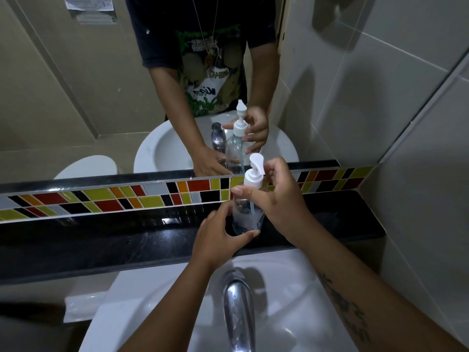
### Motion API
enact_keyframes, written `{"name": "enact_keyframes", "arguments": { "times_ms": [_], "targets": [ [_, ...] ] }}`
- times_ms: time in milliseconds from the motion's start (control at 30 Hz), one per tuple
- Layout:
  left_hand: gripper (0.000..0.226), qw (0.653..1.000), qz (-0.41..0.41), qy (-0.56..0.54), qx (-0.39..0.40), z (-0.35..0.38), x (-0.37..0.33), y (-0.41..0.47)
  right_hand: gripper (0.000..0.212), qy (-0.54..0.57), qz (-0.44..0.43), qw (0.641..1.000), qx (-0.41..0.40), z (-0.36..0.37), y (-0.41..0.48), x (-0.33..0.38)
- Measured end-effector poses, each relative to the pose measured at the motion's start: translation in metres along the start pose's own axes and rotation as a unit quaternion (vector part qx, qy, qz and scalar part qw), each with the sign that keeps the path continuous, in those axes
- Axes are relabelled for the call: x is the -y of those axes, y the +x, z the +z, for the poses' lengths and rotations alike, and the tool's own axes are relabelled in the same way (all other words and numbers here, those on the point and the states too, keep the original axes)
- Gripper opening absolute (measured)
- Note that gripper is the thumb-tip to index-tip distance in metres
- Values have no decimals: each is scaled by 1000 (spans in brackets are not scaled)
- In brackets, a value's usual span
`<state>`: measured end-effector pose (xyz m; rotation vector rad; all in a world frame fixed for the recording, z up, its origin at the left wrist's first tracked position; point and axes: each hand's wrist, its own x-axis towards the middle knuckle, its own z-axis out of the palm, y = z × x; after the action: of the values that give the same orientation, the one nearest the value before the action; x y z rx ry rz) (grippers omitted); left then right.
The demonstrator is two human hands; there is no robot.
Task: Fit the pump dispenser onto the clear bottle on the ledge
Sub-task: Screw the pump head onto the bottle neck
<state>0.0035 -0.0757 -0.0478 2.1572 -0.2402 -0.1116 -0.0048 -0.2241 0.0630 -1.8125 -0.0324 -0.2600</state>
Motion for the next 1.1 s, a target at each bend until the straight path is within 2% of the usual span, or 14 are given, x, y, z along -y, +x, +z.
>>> {"name": "enact_keyframes", "arguments": {
  "times_ms": [100,233,467,600,667,767,867,967,1100],
  "targets": [
    [75,1000,2,-2,4,-1,-1,-1,61,36,21,998,53,-4,1,-2],
    [73,1000,-1,5,-1,-1,-1,0,41,51,25,994,97,-10,1,-4],
    [79,1000,-2,20,13,-1,0,1,28,66,11,998,17,-1,-1,-7],
    [77,1000,-3,23,20,-2,-1,1,38,74,1,997,-17,5,-2,-10],
    [77,999,-3,25,22,-2,-1,1,43,72,0,997,-11,4,-1,-11],
    [79,999,-7,24,23,-2,-1,1,51,88,13,995,42,-3,-2,-9],
    [79,999,-7,23,22,-1,0,2,39,89,24,993,79,-9,-4,-6],
    [80,1000,-10,18,19,0,1,2,30,83,29,994,66,-7,-5,-5],
    [76,1000,-10,16,13,1,2,2,32,96,28,995,23,2,-5,-4]
  ]
}}
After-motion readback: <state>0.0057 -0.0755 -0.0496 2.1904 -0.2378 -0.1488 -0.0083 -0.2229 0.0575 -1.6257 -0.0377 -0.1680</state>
